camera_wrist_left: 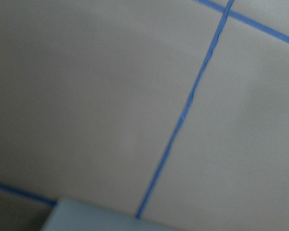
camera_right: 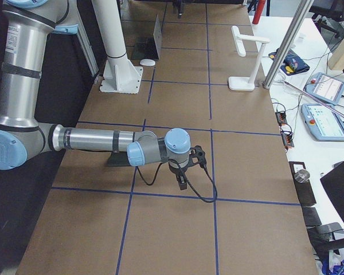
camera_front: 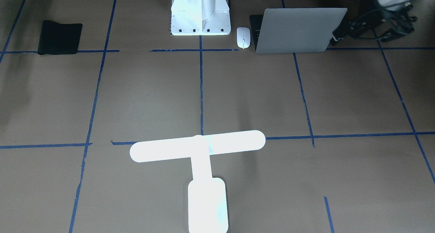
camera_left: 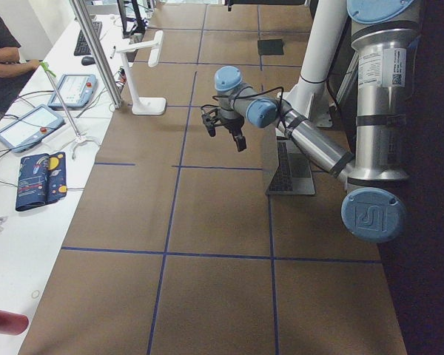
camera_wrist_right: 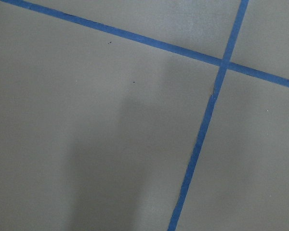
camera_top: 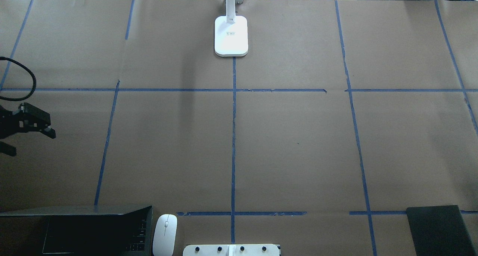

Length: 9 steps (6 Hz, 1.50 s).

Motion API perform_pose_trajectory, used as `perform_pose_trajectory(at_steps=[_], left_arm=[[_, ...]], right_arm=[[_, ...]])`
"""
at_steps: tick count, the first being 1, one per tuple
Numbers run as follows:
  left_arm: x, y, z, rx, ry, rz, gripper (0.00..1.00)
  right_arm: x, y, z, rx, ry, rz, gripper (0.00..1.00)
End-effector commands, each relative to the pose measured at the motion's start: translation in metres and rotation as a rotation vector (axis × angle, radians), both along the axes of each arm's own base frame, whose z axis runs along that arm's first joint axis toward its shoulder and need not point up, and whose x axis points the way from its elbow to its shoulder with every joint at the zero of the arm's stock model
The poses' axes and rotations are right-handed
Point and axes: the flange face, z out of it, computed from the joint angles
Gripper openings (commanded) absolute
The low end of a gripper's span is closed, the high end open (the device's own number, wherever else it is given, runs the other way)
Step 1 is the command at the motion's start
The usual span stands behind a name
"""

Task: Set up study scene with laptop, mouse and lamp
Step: 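Reach the left gripper down and grasp the dark laptop's near edge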

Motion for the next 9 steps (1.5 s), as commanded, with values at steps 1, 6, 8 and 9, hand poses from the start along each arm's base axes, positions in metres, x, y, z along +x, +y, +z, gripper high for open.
perform_pose_trajectory(at_steps=[1, 6, 8, 9], left_arm=[[0.034, 0.070, -0.031, -0.241, -0.081, -0.186, 1.00], [0.068, 0.143, -0.044, -0.522, -0.188, -0.586, 0.97], [0.073, 0.141, -0.032, -0.541, -0.222, -0.612, 0.96], [0.074, 0.141, -0.028, -0.543, -0.230, -0.615, 0.90]], right_arm=[[0.000, 0.000, -0.001, 0.003, 0.001, 0.001, 1.00], [0.000, 0.000, -0.001, 0.009, -0.001, -0.004, 1.00], [0.000, 0.000, -0.003, 0.013, -0.001, -0.004, 1.00], [0.000, 0.000, -0.004, 0.015, -0.001, -0.004, 1.00]])
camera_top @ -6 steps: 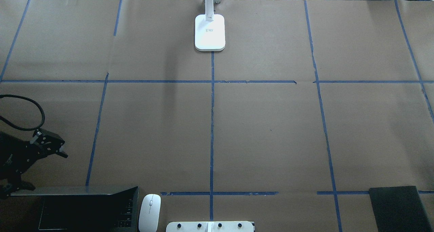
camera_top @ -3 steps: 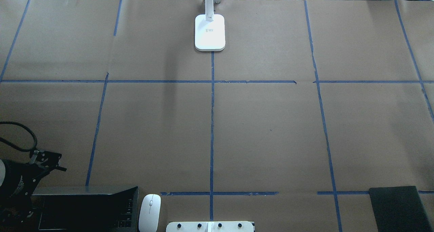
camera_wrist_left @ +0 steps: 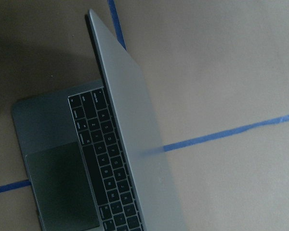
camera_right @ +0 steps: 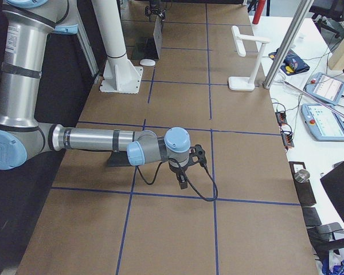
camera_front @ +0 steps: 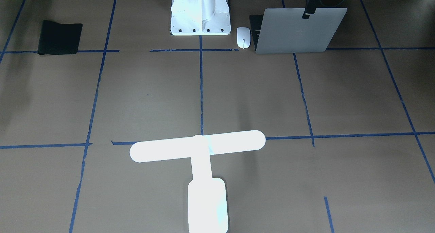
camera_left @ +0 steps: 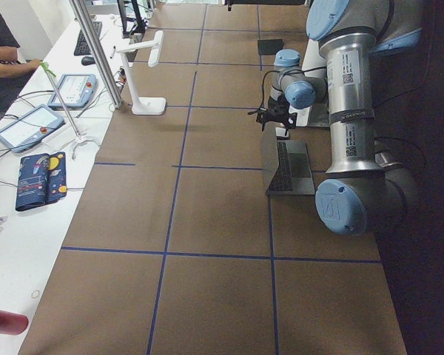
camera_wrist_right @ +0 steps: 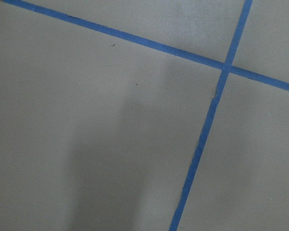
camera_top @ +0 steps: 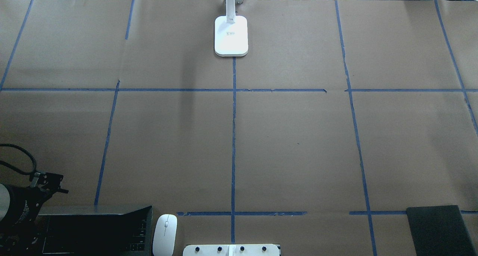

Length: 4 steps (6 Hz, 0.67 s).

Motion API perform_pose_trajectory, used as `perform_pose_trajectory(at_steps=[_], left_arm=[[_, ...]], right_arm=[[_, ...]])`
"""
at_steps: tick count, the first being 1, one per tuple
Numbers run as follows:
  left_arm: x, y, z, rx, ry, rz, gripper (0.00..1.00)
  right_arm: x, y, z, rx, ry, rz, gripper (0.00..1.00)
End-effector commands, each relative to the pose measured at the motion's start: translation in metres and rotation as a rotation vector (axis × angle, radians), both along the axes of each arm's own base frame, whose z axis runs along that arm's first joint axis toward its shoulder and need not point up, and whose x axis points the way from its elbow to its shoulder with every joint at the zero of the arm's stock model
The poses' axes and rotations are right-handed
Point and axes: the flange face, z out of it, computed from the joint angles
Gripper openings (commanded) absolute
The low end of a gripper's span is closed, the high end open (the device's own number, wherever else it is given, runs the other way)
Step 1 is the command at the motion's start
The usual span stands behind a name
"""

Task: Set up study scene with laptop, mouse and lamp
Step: 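Reach the left gripper down and grasp the dark laptop's near edge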

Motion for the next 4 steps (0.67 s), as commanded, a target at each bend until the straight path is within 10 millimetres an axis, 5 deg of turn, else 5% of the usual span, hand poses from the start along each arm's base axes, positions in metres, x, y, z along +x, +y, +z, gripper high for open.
perform_pose_trajectory(at_steps=[1, 2, 4], left_arm=[[0.0029, -0.0006, 0.0063, -0.011, -0.015, -0.005, 0.72], [0.0031, -0.0005, 0.0056, -0.012, -0.012, -0.005, 0.22], [-0.0017, -0.0004, 0.0005, -0.011, -0.001, -0.007, 0.00]], right_arm=[[0.0007, 0.0009, -0.0038, 0.006, -0.001, 0.001, 1.00], [0.0009, 0.0020, -0.0057, 0.009, -0.001, 0.002, 1.00], [0.0008, 0.0010, -0.0088, 0.017, -0.002, 0.002, 1.00]])
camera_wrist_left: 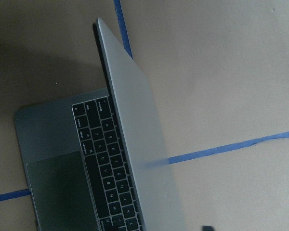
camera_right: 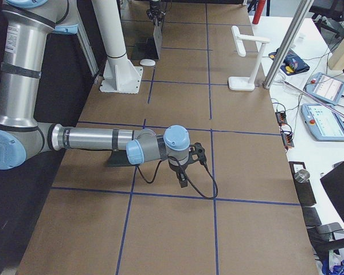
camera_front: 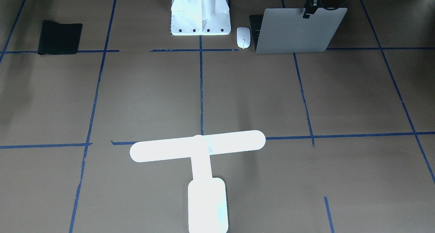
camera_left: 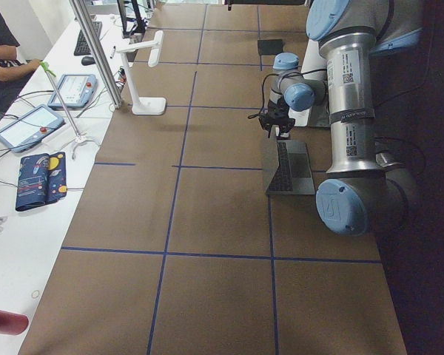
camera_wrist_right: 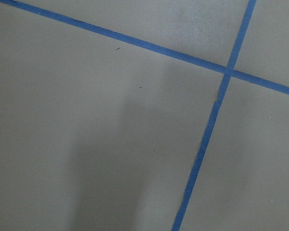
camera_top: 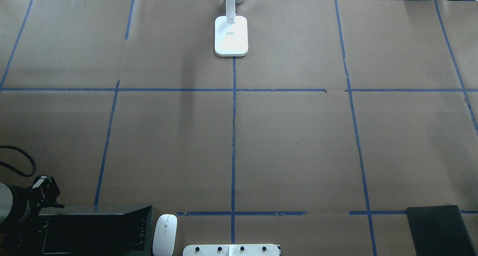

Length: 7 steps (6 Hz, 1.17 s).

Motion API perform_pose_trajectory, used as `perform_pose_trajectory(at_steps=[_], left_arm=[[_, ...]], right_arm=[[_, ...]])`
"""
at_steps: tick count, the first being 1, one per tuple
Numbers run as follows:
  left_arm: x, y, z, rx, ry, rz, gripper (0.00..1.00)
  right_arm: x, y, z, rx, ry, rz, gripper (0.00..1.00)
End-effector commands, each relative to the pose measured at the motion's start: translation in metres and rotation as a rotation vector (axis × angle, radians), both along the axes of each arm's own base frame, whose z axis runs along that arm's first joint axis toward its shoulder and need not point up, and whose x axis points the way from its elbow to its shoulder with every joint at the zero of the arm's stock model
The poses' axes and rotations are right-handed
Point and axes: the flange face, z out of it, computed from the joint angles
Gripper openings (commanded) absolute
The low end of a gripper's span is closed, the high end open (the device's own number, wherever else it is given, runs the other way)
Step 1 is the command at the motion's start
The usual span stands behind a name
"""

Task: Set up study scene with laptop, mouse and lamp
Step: 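Reach the left gripper down and grasp the dark laptop's near edge, then lift and carry the laptop with the left gripper toward the lamp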

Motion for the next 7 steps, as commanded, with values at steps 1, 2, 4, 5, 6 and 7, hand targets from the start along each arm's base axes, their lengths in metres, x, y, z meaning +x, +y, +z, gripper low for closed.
perform_pose_trajectory(at_steps=[1, 2, 4, 5, 6, 7], left_arm=[[-0.031, -0.005, -0.019, 0.003, 0.041, -0.043, 0.00], [-0.071, -0.027, -0.031, -0.019, 0.065, -0.142, 0.00], [-0.098, -0.061, -0.041, 0.095, 0.076, -0.186, 0.00], [-0.080, -0.098, -0.045, 0.158, 0.057, -0.165, 0.00], [-0.045, -0.153, -0.065, 0.158, 0.026, -0.183, 0.00], [0.000, -0.229, -0.113, 0.150, 0.009, -0.224, 0.00]], right_arm=[[0.000, 0.000, -0.003, 0.006, -0.001, 0.000, 1.00], [0.000, 0.000, -0.003, 0.007, -0.001, -0.001, 1.00], [-0.001, -0.002, -0.004, 0.009, -0.001, -0.001, 1.00], [-0.001, -0.002, -0.005, 0.010, -0.001, -0.001, 1.00], [-0.001, -0.002, -0.003, 0.008, -0.001, -0.003, 1.00], [-0.001, -0.002, -0.004, 0.011, -0.001, -0.003, 1.00]])
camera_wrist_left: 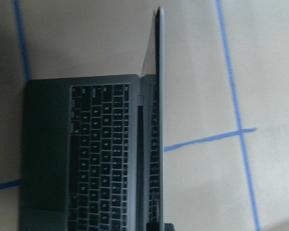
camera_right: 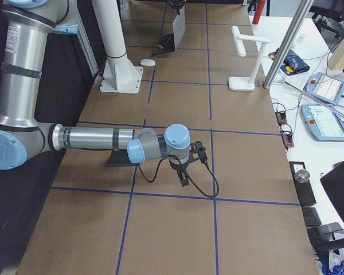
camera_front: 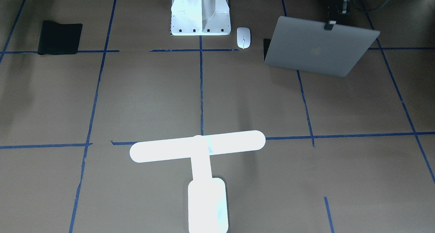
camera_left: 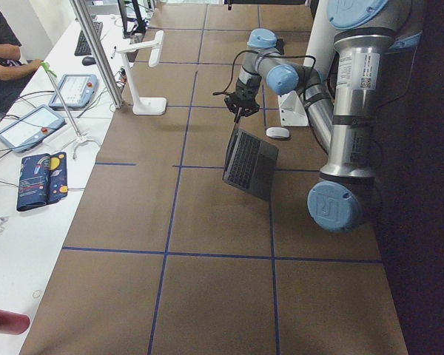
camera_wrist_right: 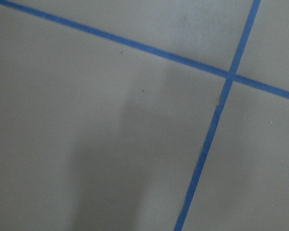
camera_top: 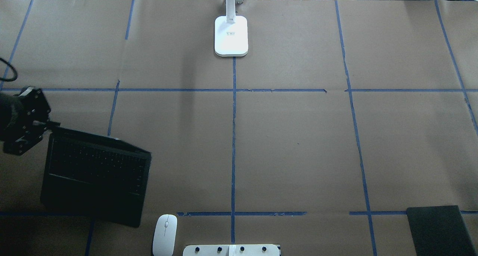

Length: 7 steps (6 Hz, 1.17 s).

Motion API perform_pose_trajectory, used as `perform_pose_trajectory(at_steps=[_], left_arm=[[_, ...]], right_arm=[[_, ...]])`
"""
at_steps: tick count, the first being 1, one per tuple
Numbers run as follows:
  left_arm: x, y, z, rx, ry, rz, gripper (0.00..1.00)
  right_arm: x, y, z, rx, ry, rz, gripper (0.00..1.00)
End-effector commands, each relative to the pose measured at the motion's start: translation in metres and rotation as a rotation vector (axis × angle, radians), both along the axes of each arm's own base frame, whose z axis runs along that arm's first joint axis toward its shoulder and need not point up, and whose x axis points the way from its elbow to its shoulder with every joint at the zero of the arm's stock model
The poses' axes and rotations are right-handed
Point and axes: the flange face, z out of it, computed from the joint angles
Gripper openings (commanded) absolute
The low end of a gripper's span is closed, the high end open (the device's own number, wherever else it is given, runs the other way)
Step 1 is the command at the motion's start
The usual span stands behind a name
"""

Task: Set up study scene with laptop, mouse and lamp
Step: 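Lift and carry the laptop with the left gripper toward the lamp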

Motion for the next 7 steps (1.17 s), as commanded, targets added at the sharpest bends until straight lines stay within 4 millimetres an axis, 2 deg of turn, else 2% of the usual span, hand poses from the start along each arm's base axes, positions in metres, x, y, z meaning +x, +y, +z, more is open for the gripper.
perform_pose_trajectory(at_steps=[1, 2, 3, 4, 5, 6, 7], left_arm=[[0.064, -0.103, -0.069, -0.005, -0.020, -0.040, 0.00], [0.092, -0.132, -0.102, 0.011, -0.007, -0.040, 0.00], [0.124, -0.164, -0.148, 0.002, 0.002, -0.051, 0.00], [0.156, -0.188, -0.181, -0.034, 0.035, -0.092, 0.00], [0.186, -0.181, -0.186, -0.064, 0.087, -0.128, 0.00], [0.208, -0.186, -0.194, -0.087, 0.103, -0.198, 0.00], [0.241, -0.186, -0.178, -0.108, 0.096, -0.239, 0.00]], right_arm=[[0.001, 0.000, 0.001, -0.002, 0.001, 0.000, 1.00], [0.000, 0.000, 0.002, -0.003, 0.001, -0.002, 1.00], [0.000, 0.000, 0.002, -0.006, 0.001, 0.001, 1.00], [0.000, 0.000, 0.002, -0.006, 0.000, 0.003, 1.00], [0.000, -0.001, 0.002, -0.006, 0.000, 0.003, 1.00], [0.000, -0.001, 0.002, -0.006, 0.000, 0.003, 1.00], [0.000, 0.000, 0.002, -0.008, 0.000, 0.003, 1.00]])
